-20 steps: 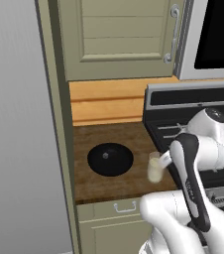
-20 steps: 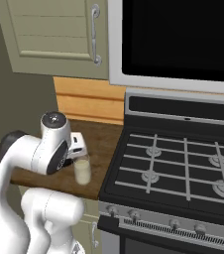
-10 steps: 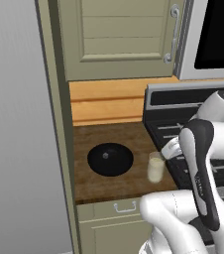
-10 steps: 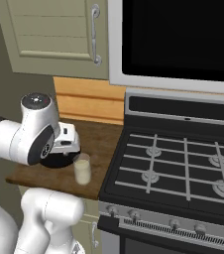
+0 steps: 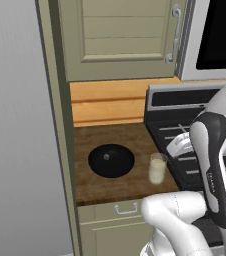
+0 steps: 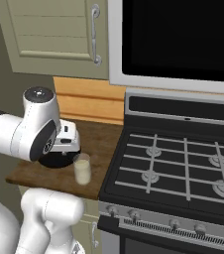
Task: Grab a lemon wedge from the fridge and one ice cube from the ice bowl, and put them in the glass of lemonade.
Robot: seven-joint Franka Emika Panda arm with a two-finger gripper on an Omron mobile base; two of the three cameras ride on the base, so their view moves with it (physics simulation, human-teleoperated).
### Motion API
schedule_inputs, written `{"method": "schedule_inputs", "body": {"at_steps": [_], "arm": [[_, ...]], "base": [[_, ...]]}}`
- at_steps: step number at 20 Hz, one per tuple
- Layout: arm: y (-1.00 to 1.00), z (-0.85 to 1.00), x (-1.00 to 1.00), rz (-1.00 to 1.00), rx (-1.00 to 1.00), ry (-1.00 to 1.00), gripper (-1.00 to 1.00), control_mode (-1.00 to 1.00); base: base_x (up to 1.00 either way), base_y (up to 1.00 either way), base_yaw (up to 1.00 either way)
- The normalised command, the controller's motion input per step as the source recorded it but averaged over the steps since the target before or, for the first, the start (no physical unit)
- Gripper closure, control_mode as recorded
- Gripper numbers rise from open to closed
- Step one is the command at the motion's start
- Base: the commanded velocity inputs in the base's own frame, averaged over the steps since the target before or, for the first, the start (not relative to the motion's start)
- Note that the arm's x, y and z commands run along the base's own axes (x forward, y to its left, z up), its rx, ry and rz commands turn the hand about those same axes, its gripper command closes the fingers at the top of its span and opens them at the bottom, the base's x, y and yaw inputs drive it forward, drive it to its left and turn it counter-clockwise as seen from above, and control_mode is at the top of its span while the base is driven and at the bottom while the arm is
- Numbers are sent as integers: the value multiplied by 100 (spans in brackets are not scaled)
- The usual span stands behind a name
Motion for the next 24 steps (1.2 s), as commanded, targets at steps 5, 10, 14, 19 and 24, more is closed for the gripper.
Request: {"method": "schedule_inputs", "body": {"at_steps": [5, 10, 14, 19, 24], "arm": [[0, 0, -16, 0, 0, 0, -100, 100], [0, 0, 0, 0, 0, 0, -100, 100], [0, 0, 0, 0, 0, 0, -100, 100], [0, 0, 0, 0, 0, 0, -100, 100], [0, 0, 0, 0, 0, 0, -100, 100]], "base": [[-40, 1, 0], [-96, 11, 10], [-23, 41, 39], [0, 70, 37], [0, 100, -27]]}}
